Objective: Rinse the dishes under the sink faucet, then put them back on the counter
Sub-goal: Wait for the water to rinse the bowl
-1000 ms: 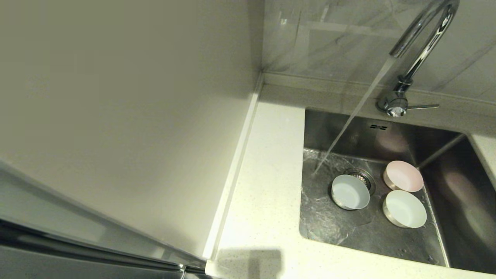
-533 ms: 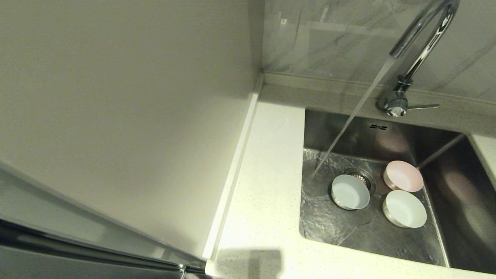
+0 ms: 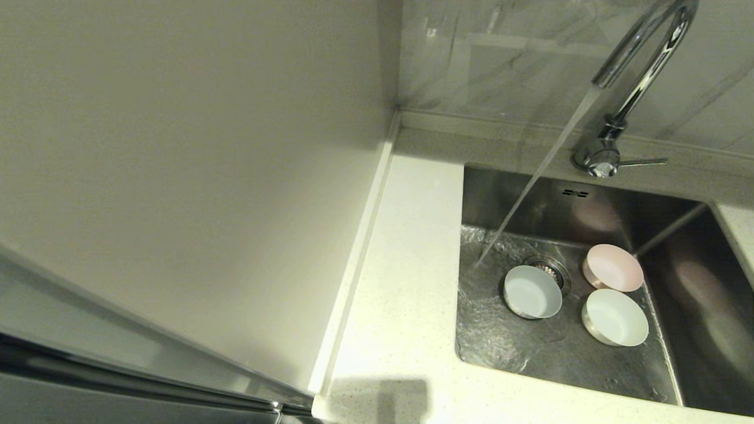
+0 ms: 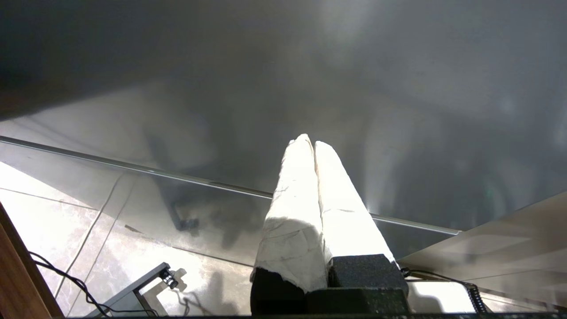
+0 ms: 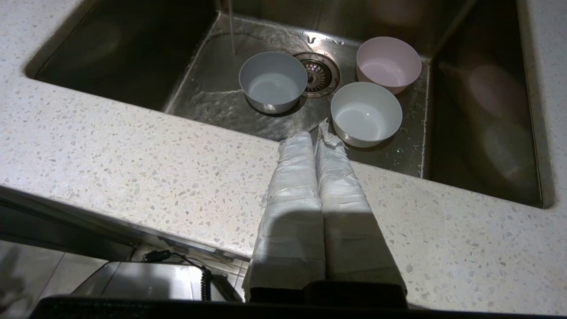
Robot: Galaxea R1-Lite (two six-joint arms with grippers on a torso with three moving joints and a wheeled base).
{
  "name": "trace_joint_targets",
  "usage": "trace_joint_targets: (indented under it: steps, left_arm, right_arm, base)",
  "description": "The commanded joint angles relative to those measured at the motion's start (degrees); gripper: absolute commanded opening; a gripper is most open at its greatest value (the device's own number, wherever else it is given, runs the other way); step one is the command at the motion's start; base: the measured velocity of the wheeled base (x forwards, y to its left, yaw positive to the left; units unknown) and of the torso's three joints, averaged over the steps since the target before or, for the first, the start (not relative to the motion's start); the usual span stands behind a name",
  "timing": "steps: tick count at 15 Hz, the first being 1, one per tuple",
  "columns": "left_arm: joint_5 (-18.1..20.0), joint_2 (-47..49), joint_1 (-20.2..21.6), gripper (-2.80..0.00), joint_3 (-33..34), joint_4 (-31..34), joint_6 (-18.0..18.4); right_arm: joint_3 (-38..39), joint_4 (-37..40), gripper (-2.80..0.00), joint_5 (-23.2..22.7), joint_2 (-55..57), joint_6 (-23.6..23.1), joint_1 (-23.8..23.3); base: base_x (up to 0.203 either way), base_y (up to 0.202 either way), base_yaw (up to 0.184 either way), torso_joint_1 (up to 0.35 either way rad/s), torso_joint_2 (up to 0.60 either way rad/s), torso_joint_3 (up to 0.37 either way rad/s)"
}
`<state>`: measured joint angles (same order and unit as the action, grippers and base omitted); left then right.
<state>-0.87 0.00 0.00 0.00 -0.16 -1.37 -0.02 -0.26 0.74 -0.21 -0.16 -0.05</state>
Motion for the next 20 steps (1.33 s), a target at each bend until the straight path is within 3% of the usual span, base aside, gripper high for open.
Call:
trace_joint_targets:
  steps: [1, 20]
  left_arm:
    - [0.0, -0.2, 0.0, -2.8, 0.0, 0.0, 0.0]
    - [0.0, -0.2, 0.0, -2.8, 0.0, 0.0, 0.0]
  right_arm:
    - [-0.1, 0.0, -2.8, 0.0, 0.2, 0.0, 0.0]
    - [-0.1, 0.0, -2.8, 0.0, 0.2, 0.0, 0.0]
  base:
    - [0.0, 0.0, 0.0, 0.0, 0.0, 0.0]
    - [0.0, 0.0, 0.0, 0.0, 0.0, 0.0]
